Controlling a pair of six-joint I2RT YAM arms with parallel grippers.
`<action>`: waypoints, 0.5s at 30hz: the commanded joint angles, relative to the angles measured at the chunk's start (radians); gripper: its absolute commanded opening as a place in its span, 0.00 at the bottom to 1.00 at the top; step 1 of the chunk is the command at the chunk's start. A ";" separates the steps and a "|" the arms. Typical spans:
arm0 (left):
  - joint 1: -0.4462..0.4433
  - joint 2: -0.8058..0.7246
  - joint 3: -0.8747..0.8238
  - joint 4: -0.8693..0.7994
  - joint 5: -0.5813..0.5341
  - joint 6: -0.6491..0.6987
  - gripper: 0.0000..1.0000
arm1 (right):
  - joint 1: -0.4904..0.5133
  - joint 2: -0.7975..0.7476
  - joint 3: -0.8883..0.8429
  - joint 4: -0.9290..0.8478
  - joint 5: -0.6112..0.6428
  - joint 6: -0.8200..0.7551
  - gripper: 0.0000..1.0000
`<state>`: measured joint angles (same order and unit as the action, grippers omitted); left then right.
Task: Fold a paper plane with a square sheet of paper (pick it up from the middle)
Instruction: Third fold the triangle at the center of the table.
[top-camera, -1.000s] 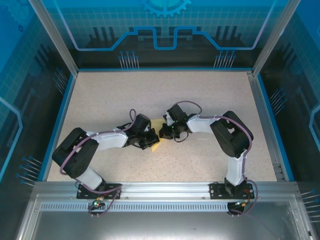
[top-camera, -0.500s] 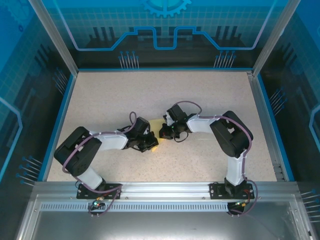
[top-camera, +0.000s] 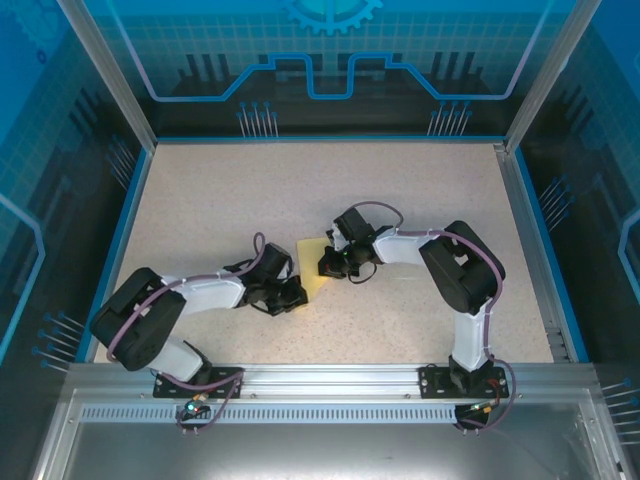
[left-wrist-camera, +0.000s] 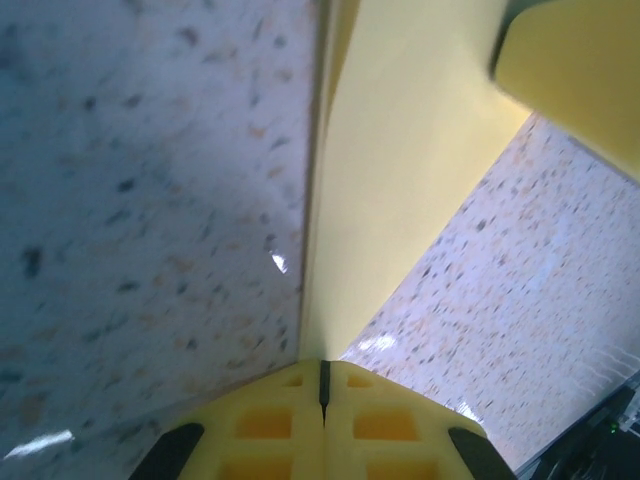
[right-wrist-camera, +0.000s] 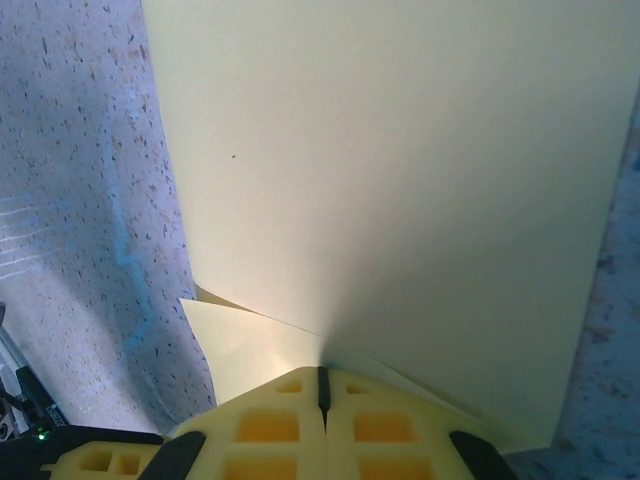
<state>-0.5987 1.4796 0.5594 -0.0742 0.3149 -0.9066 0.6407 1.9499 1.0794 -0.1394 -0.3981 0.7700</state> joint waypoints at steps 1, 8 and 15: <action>-0.008 -0.040 -0.024 -0.189 0.005 0.041 0.00 | -0.005 0.063 -0.018 -0.098 0.070 0.006 0.00; -0.008 -0.162 0.070 -0.259 -0.078 0.061 0.00 | -0.006 -0.016 0.014 -0.054 0.011 -0.006 0.00; -0.008 -0.246 0.120 -0.288 -0.229 0.048 0.11 | -0.006 -0.092 0.158 -0.178 0.136 -0.117 0.00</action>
<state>-0.6006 1.2495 0.6533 -0.2947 0.1833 -0.8677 0.6407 1.8885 1.1530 -0.2405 -0.3363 0.7235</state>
